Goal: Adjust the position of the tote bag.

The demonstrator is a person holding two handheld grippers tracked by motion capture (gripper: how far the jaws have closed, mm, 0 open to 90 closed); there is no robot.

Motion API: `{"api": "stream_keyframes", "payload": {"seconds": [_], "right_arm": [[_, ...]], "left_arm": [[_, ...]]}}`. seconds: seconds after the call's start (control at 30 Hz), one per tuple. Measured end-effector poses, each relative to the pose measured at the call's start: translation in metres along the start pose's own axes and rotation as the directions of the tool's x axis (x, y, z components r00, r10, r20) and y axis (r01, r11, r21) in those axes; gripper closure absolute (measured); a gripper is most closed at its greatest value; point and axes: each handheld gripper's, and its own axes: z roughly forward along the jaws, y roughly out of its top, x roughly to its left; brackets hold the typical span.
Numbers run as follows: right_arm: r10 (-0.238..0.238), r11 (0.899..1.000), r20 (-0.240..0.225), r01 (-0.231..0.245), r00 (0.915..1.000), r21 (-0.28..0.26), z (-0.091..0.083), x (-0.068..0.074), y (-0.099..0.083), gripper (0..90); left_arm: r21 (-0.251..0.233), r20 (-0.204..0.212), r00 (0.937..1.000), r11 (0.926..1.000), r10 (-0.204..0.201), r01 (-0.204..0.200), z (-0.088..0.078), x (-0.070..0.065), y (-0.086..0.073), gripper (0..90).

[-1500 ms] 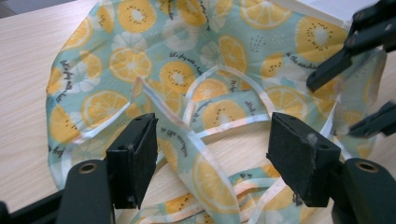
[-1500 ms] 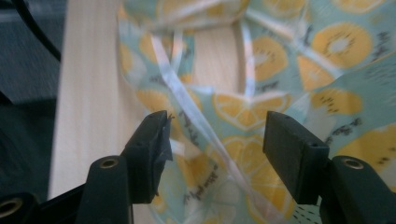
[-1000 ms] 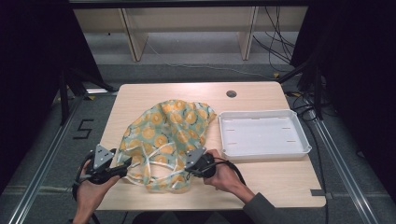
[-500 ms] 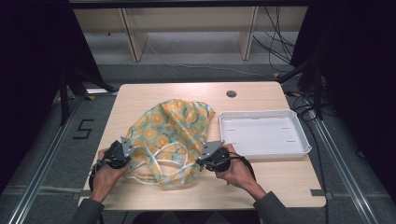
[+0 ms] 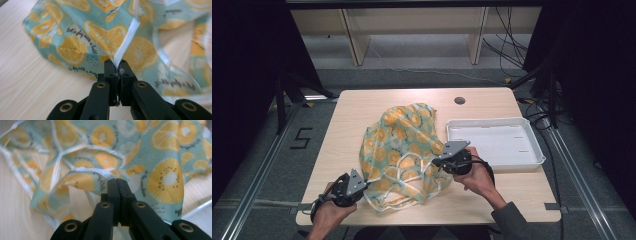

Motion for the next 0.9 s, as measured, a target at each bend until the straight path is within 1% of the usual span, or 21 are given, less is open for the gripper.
{"api": "stream_keyframes", "payload": {"seconds": [0.07,0.1,0.13,0.17,0.2,0.23,0.27,0.3,0.33,0.37,0.4,0.47,0.6,0.63,0.7,0.73,0.77,0.8,0.83,0.87,0.9], "right_arm": [[0.009,1.0,0.011,-0.009,0.9999,-0.016,-0.003,-0.006,-0.002,90.0],[0.035,0.999,0.019,-0.035,0.9992,-0.012,-0.005,-0.008,-0.003,90.0],[0.043,0.999,0.019,-0.043,0.9989,-0.019,-0.006,-0.011,-0.004,90.0],[0.051,0.998,0.021,-0.05,0.9985,-0.033,-0.006,-0.014,-0.005,90.0],[0.051,0.998,0.021,-0.05,0.9985,-0.033,-0.006,-0.014,-0.005,90.0],[0.057,0.998,0.023,-0.056,0.9981,-0.036,-0.008,-0.016,-0.006,90.0],[0.054,0.998,0.019,-0.053,0.9984,-0.043,-0.008,-0.016,-0.006,90.0],[0.057,0.997,0.019,-0.056,0.9982,-0.047,-0.008,-0.016,-0.006,90.0],[0.055,0.997,0.016,-0.054,0.9984,-0.053,-0.009,-0.016,-0.005,90.0],[0.056,0.997,0.013,-0.055,0.9984,-0.058,-0.009,-0.016,-0.005,90.0],[0.056,0.997,0.013,-0.055,0.9984,-0.058,-0.009,-0.016,-0.005,90.0],[0.065,0.996,0.008,-0.065,0.9978,-0.06,-0.008,-0.015,-0.005,90.0],[0.061,0.996,0.0,-0.061,0.9981,-0.065,-0.008,-0.017,-0.005,90.0],[0.071,0.995,0.003,-0.071,0.9975,-0.069,-0.01,-0.018,-0.005,90.0],[0.063,0.995,0.005,-0.063,0.998,-0.075,-0.01,-0.019,-0.005,90.0],[0.066,0.994,0.002,-0.066,0.9978,-0.083,-0.012,-0.02,-0.006,90.0],[0.066,0.994,0.002,-0.066,0.9978,-0.083,-0.012,-0.02,-0.006,90.0],[0.069,0.994,0.002,-0.068,0.9976,-0.085,-0.012,-0.02,-0.006,90.0],[0.076,0.994,0.007,-0.075,0.9971,-0.084,-0.014,-0.02,-0.005,90.0],[0.076,0.994,0.007,-0.075,0.9971,-0.084,-0.014,-0.02,-0.005,90.0],[0.067,0.994,0.005,-0.066,0.9977,-0.088,-0.014,-0.021,-0.005,90.0]], "left_arm": [[-0.007,0.009,0.9998,0.9998,0.017,-0.017,-0.002,-0.004,0.004,86.6],[-0.003,0.006,0.9998,0.9998,0.02,-0.02,-0.002,-0.005,0.005,85.6],[0.005,-0.001,0.9998,0.9998,0.019,-0.019,-0.002,-0.005,0.005,81.7],[0.007,-0.015,0.9997,0.9998,0.021,-0.021,-0.002,-0.004,0.005,70.6],[0.008,-0.036,0.9992,0.9999,0.015,-0.015,-0.003,-0.004,0.004,70.6],[0.009,-0.034,0.999,0.9996,0.028,-0.028,-0.005,-0.003,0.004,57.6],[-0.014,-0.045,0.9989,0.9998,0.015,-0.016,-0.007,-0.005,0.005,50.9],[-0.025,-0.083,0.996,0.9992,0.031,-0.033,-0.015,-0.009,0.011,45.7],[-0.039,-0.09,0.9952,0.9983,0.039,-0.042,-0.016,-0.011,0.015,41.1],[-0.055,-0.086,0.9951,0.997,0.05,-0.055,-0.017,-0.014,0.018,37.9],[-0.055,-0.086,0.9951,0.997,0.05,-0.055,-0.017,-0.014,0.018,36.8],[-0.054,-0.08,0.9935,0.9949,0.081,-0.085,-0.016,-0.018,0.025,35.2],[-0.005,-0.063,0.9908,0.9927,0.12,-0.12,0.005,-0.02,0.038,35.4],[0.005,-0.07,0.9902,0.9926,0.121,-0.121,0.013,-0.02,0.041,35.5],[0.029,-0.084,0.9889,0.9923,0.122,-0.12,0.027,-0.017,0.047,36.1],[0.038,-0.076,0.9882,0.9907,0.133,-0.131,0.037,-0.016,0.052,39.6],[0.038,-0.076,0.9882,0.9907,0.133,-0.131,0.037,-0.016,0.052,45.3],[0.052,-0.071,0.9852,0.9869,0.156,-0.153,0.044,-0.015,0.054,45.3],[0.054,-0.066,0.9787,0.9801,0.194,-0.191,0.05,-0.011,0.055,67.9],[0.054,-0.066,0.9787,0.9801,0.194,-0.191,0.05,-0.011,0.055,75.3],[0.043,-0.059,0.9815,0.9827,0.182,-0.18,0.052,-0.008,0.055,83.0]]}}
